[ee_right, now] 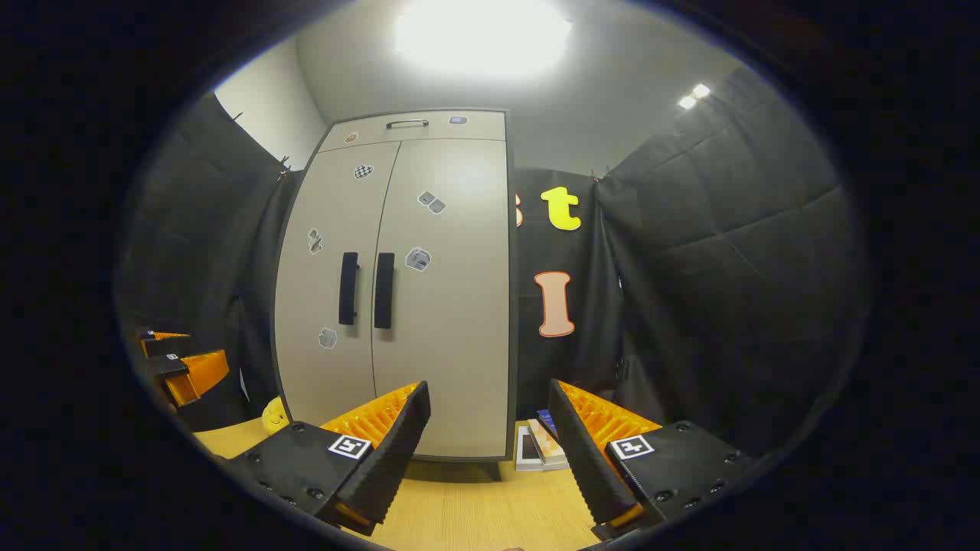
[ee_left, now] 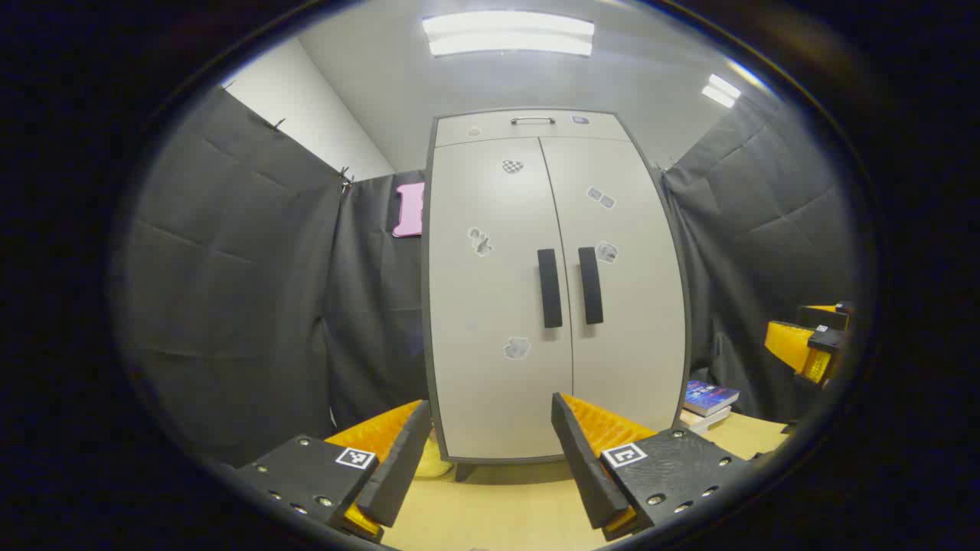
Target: Open the right door of the double-door shoe cabinet with the right hand, and open the left door with the left hand.
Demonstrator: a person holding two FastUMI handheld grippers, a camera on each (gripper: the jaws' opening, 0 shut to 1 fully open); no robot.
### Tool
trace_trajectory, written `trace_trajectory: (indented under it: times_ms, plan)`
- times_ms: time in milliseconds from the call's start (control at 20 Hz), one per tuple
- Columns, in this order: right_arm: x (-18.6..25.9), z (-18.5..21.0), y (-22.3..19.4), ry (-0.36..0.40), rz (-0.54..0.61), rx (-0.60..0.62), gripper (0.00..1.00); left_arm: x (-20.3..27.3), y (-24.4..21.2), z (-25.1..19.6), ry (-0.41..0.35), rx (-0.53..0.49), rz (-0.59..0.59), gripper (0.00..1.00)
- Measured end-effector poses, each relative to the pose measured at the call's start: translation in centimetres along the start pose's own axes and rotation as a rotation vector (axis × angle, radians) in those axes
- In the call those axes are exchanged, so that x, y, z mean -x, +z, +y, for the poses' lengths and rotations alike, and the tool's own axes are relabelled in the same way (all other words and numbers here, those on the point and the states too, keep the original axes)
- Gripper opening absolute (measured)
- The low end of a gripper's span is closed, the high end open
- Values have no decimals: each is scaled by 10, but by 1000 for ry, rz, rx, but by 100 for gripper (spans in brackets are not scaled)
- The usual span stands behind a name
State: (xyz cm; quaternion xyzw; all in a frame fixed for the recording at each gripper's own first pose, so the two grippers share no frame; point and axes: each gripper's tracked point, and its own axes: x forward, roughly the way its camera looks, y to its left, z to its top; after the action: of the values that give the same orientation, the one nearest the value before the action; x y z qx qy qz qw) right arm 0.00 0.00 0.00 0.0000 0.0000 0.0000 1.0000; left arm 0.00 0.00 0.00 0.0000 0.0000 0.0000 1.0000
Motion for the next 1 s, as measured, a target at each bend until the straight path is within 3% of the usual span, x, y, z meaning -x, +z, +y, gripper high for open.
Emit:
trace_trajectory:
  times_ms: [750, 1000]
  plan:
    - [-10, 20, 2, 37, -4, -30, 97, -2, -4, 15, 30, -34, 9, 90]
    - [-31, 37, 5, 89, 24, -54, 97, 4, -7, 23, 44, -62, 15, 91]
